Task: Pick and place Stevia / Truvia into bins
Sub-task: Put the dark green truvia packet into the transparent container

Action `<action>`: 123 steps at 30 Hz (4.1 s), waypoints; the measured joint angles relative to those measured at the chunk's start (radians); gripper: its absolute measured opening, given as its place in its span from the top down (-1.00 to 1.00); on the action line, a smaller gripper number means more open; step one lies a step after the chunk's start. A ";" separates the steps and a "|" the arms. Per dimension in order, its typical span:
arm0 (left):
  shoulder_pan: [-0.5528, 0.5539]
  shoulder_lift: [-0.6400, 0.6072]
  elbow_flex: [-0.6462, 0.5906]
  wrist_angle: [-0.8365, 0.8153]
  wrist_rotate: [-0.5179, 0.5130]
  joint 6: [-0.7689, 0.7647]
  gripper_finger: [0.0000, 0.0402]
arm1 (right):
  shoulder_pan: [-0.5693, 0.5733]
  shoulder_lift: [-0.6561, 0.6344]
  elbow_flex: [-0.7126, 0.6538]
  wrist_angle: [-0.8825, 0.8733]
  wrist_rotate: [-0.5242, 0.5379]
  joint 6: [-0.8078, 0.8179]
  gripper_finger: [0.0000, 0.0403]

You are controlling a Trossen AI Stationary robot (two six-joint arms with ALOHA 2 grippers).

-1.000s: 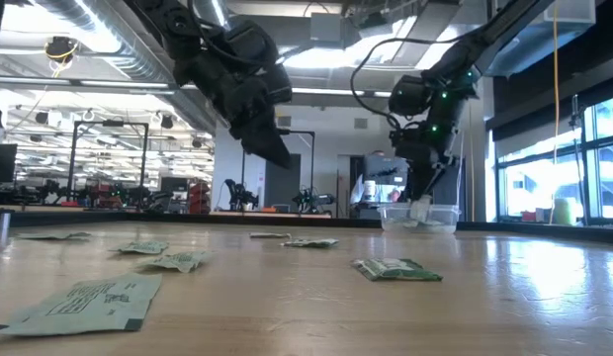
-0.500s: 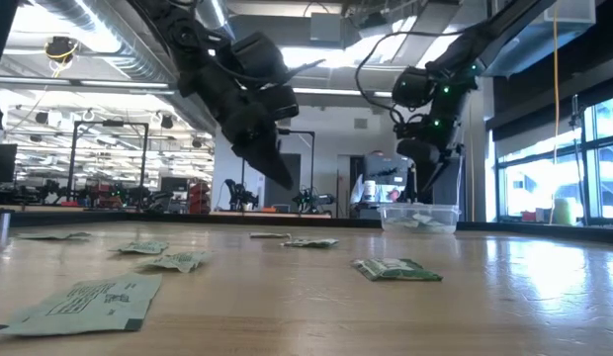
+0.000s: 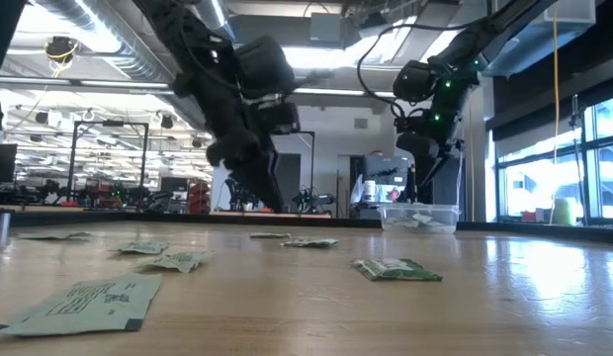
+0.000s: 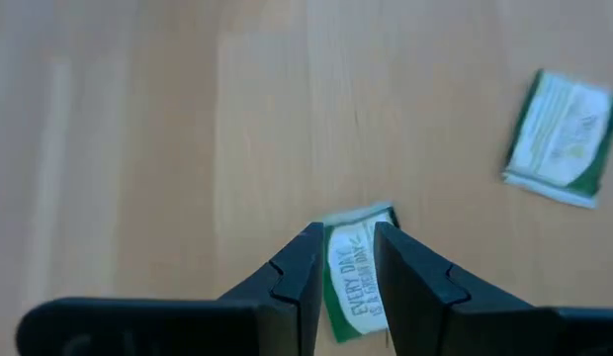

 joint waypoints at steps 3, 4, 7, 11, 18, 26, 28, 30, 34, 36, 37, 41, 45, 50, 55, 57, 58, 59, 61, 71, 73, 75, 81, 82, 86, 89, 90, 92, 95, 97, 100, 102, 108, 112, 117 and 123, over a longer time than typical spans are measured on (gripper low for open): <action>0.000 0.033 -0.002 0.008 -0.008 -0.018 0.57 | 0.000 0.000 0.000 0.000 0.000 0.000 0.42; 0.000 0.042 -0.002 0.009 -0.009 -0.019 0.57 | 0.000 0.000 0.000 -0.001 0.000 0.000 0.42; 0.000 0.069 -0.001 0.017 -0.009 -0.021 0.57 | 0.000 0.000 0.000 -0.002 -0.001 0.000 0.42; 0.000 0.088 0.002 0.021 -0.008 -0.021 0.57 | 0.000 0.000 0.000 -0.003 -0.002 -0.001 0.42; 0.000 0.097 0.003 0.019 -0.012 -0.021 0.64 | 0.000 0.000 0.000 -0.007 -0.002 -0.004 0.42; 0.000 0.099 0.002 0.022 -0.013 -0.019 0.82 | 0.000 0.000 0.000 -0.012 -0.002 -0.008 0.42; 0.000 0.097 0.002 0.021 -0.014 -0.019 0.86 | 0.000 0.000 0.000 -0.012 -0.002 -0.008 0.42; 0.000 0.097 0.002 0.021 -0.016 -0.018 0.89 | 0.000 0.000 0.000 -0.012 -0.002 -0.009 0.42; 0.001 0.074 -0.002 0.001 -0.018 -0.018 0.95 | 0.014 0.000 0.000 0.013 -0.017 -0.050 0.42; 0.002 0.053 -0.005 -0.010 -0.017 -0.018 0.97 | 0.033 -0.003 0.000 0.046 -0.066 -0.062 0.42; 0.002 0.039 -0.005 -0.007 -0.016 -0.018 0.98 | 0.046 -0.004 0.000 0.072 -0.114 -0.077 0.42; 0.004 -0.020 -0.003 0.010 -0.013 0.000 0.98 | 0.105 -0.004 0.000 0.170 -0.379 -0.148 0.42; 0.004 -0.081 -0.003 0.032 -0.042 0.008 0.98 | 0.186 -0.004 0.000 0.242 -0.569 -0.208 0.42; -0.006 -0.145 -0.002 0.087 -0.230 0.029 0.98 | 0.286 -0.004 0.000 0.295 -0.535 -0.209 0.42; -0.052 -0.166 -0.002 0.202 -0.468 0.167 0.98 | 0.361 -0.004 0.000 0.383 -0.509 -0.215 0.42; -0.072 -0.167 -0.002 0.279 -0.550 0.222 0.98 | 0.385 -0.004 0.000 0.421 -0.508 -0.214 0.42; -0.081 -0.167 -0.001 0.313 -0.580 0.246 0.98 | 0.394 -0.004 0.000 0.440 -0.507 -0.214 0.42; -0.090 -0.167 -0.001 0.342 -0.606 0.268 0.98 | 0.402 -0.004 0.000 0.452 -0.496 -0.210 0.42; -0.107 -0.167 -0.001 0.390 -0.648 0.298 0.98 | 0.416 -0.004 0.000 0.467 -0.434 -0.185 0.42; -0.162 -0.167 -0.001 0.458 -0.721 0.360 0.98 | 0.428 -0.004 0.000 0.499 -0.340 -0.156 0.42; -0.170 -0.167 -0.001 0.463 -0.745 0.381 0.99 | 0.428 -0.004 0.000 0.506 -0.340 -0.157 0.42; -0.177 -0.167 0.000 0.463 -0.784 0.409 0.98 | 0.428 -0.004 0.000 0.518 -0.340 -0.157 0.42; -0.187 -0.167 0.000 0.460 -0.856 0.454 0.98 | 0.428 -0.004 -0.001 0.550 -0.340 -0.156 0.42; -0.187 -0.167 0.000 0.460 -0.856 0.453 0.98 | 0.428 -0.004 -0.001 0.555 -0.340 -0.156 0.42; -0.187 -0.167 0.000 0.450 -0.856 0.453 0.98 | 0.428 -0.004 -0.001 0.575 -0.341 -0.155 0.42; -0.187 -0.167 0.000 0.442 -0.856 0.453 0.98 | 0.428 -0.004 -0.001 0.583 -0.341 -0.155 0.42; -0.187 -0.167 0.000 0.436 -0.856 0.455 0.98 | 0.428 -0.004 -0.001 0.589 -0.341 -0.155 0.42; -0.187 -0.167 0.000 0.425 -0.856 0.461 0.99 | 0.428 -0.004 -0.001 0.598 -0.341 -0.155 0.42; -0.187 -0.167 0.000 0.423 -0.856 0.461 0.98 | 0.428 -0.004 -0.001 0.608 -0.341 -0.154 0.42; -0.187 -0.167 0.000 0.423 -0.858 0.461 0.98 | 0.432 -0.004 -0.001 0.612 -0.341 -0.154 0.42; -0.187 -0.167 0.000 0.423 -0.859 0.462 0.98 | 0.439 -0.004 -0.001 0.612 -0.341 -0.154 0.42; -0.187 -0.167 0.000 0.423 -0.859 0.462 0.99 | 0.444 -0.004 -0.001 0.612 -0.342 -0.154 0.43; -0.189 -0.167 0.000 0.414 -0.859 0.462 0.98 | 0.449 -0.004 -0.001 0.617 -0.340 -0.123 0.60; -0.200 -0.167 0.000 0.410 -0.859 0.462 0.99 | 0.449 -0.004 -0.001 0.617 -0.341 -0.106 0.72; -0.208 -0.167 0.000 0.407 -0.859 0.462 0.98 | 0.449 -0.004 -0.001 0.617 -0.343 -0.105 0.83; -0.208 -0.167 0.000 0.406 -0.859 0.462 0.98 | 0.449 -0.004 -0.001 0.617 -0.341 -0.105 0.97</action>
